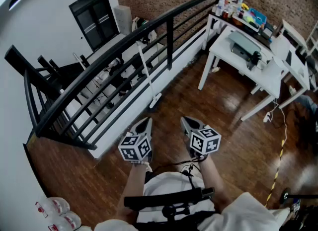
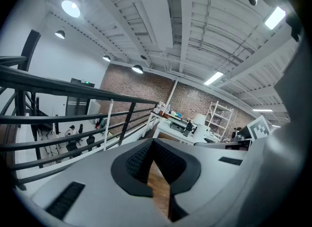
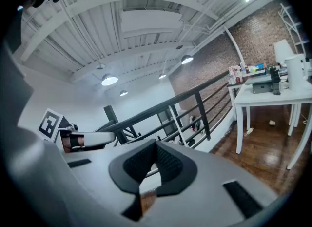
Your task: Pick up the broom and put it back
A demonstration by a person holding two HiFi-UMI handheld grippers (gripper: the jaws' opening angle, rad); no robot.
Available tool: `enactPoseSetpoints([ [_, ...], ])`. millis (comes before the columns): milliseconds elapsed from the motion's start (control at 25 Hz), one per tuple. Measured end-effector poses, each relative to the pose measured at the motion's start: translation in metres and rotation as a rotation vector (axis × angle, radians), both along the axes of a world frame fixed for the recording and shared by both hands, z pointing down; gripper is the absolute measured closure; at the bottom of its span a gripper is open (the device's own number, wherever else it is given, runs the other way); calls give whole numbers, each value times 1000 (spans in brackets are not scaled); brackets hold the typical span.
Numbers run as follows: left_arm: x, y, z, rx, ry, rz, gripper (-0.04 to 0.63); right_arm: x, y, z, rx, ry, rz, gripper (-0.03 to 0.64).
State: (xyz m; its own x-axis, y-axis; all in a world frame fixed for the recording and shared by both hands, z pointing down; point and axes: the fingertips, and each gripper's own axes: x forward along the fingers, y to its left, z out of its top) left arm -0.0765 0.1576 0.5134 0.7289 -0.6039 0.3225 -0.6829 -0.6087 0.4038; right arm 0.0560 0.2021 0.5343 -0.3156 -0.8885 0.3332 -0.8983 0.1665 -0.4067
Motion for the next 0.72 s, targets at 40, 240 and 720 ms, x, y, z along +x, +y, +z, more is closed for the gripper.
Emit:
enactPoseSetpoints([
  [40,1,1,0,0,-1,-1,607,1,1,0,-2,-1,-1,606],
  [240,14,6,1,1,-14,-7,607,14,6,0,0,-15,-6,606],
  [720,70,37,2,10,-30,-38,607,69,32,4,8,-38,-45,604],
])
